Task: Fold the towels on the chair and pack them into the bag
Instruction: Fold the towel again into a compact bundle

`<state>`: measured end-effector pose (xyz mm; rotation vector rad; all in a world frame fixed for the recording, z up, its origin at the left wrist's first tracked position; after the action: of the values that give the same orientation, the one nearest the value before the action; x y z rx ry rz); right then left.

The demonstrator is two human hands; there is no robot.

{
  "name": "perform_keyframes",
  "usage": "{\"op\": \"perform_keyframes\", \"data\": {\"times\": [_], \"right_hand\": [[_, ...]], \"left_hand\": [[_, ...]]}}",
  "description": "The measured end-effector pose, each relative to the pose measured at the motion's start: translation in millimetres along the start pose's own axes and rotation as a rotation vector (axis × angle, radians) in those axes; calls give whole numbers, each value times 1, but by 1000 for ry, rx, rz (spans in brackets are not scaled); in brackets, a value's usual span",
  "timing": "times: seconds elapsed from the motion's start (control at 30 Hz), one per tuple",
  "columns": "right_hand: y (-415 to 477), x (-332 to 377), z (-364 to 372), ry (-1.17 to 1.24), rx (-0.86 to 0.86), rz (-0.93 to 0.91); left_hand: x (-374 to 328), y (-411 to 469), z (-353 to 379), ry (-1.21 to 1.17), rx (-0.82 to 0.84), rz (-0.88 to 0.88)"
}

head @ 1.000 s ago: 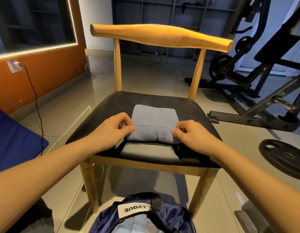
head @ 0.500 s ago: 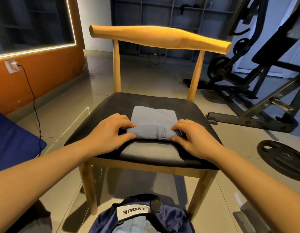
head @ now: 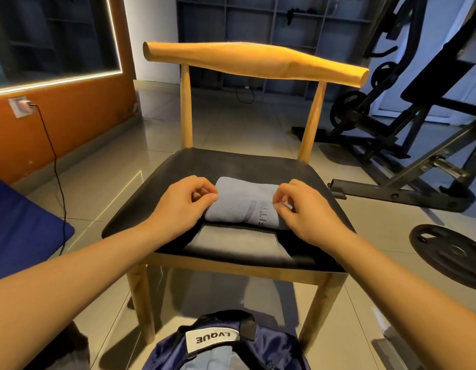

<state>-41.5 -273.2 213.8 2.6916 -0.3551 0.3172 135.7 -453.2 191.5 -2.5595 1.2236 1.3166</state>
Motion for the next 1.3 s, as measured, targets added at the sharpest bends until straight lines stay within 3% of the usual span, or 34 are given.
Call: {"op": "perform_keyframes", "data": {"times": [0.1,0.23,0.37,0.57,0.7,0.83,1.03,1.17,1.3], "right_hand": [[-4,7,0,-90,-74,-128],[-13,1,-2,-41,68,-179],[-14,-8,-6,69,116,-84],[-9,-19,-10,372,240,90],[-4,-22,0,159,152,136],[-4,-2,-10,-71,-97,-40],[-7,-7,-3,-4,110,-164],[0,-12,1,133,153,-61],[9,-19,5,214,199,33]], "left_hand": [[-8,-3,-5,40,-51,142],[-6,-6,1,233,132,249],[-2,0,3,148,176,156],[-6,7,5,-169,311,24],[-4,8,14,-32,250,-47],[2,13,16,15,126,-93],[-6,12,8,39,52,4],[-4,12,3,117,223,82],[-2,14,8,101,305,1]]}}
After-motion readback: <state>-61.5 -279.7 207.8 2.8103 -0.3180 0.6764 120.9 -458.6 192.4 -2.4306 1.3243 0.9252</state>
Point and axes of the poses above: each hand's wrist, its own y-axis towards the middle knuckle, its own z-axis out of the palm, x = y × z, the point moved 5 cm from there along y, towards the middle knuckle, and after that the axes turned 8 degrees about -z, right-handed, at the moved point
